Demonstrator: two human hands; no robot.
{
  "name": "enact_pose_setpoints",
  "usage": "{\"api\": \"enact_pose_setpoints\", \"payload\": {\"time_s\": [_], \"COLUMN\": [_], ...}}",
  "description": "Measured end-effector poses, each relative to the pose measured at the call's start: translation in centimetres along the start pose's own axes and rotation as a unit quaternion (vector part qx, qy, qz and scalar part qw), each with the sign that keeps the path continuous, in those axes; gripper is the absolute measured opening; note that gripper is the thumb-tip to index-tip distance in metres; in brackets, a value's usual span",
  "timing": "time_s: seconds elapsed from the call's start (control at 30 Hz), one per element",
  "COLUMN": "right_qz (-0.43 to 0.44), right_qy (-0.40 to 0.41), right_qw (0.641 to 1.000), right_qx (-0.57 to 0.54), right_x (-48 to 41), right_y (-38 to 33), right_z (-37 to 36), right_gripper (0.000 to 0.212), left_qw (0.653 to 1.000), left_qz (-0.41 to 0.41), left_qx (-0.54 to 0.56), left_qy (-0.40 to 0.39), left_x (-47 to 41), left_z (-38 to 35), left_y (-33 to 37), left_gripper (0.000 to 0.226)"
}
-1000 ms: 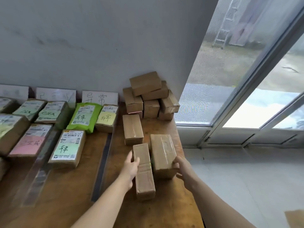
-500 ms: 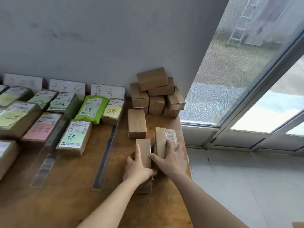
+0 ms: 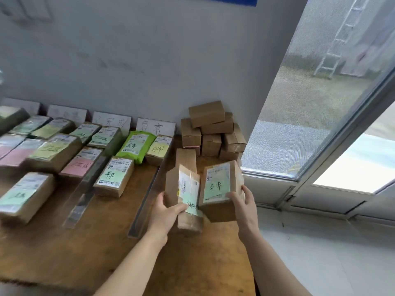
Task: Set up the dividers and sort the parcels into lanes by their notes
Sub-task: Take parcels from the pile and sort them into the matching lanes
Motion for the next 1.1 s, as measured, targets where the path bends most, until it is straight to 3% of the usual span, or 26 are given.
{"api": "enact_pose_setpoints", "payload": {"time_s": [0.2, 0.47, 0.77, 0.9, 1.1], "right_qz": [0.024, 0.078, 0.060, 0.057, 0.066], "right_qy": [-0.041, -0.141, -0.229, -0.256, -0.281], "right_qw": [0.996, 0.977, 0.956, 0.949, 0.943], "right_qx": [-0.075, -0.137, -0.173, -0.175, -0.165], "right_x": [1.5, 4.1, 6.5, 7.3, 8.7], "right_y": [-1.4, -3.6, -3.6, -3.6, -4.2], "right_z": [-0.7, -2.7, -6.1, -7.5, -10.7], "right_gripper": [0.072, 0.077, 0.071, 0.080, 0.087], "left_qw": [0.993, 0.975, 0.951, 0.944, 0.935], "left_qz": [-0.026, -0.054, -0.081, -0.094, -0.105], "left_qx": [0.111, 0.213, 0.298, 0.314, 0.330], "left_qy": [-0.021, -0.004, 0.025, 0.038, 0.069], "left_x": [2.7, 6.2, 9.0, 9.8, 10.1], "left_z": [3.3, 7.6, 11.6, 13.0, 16.3], "left_y": [0.7, -0.5, -2.9, -3.5, -4.2], "left_gripper": [0.061, 0.044, 0.065, 0.051, 0.051]}}
Point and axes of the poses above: each hand's wrist, its own x-axis away from the middle knuckle, its own z-axis out of the back of the hand, y = z × x, the point moved 4 cm from there along -x, towards the middle knuckle, and after that the axes turned 14 degrees about z, right-handed, at the moved point
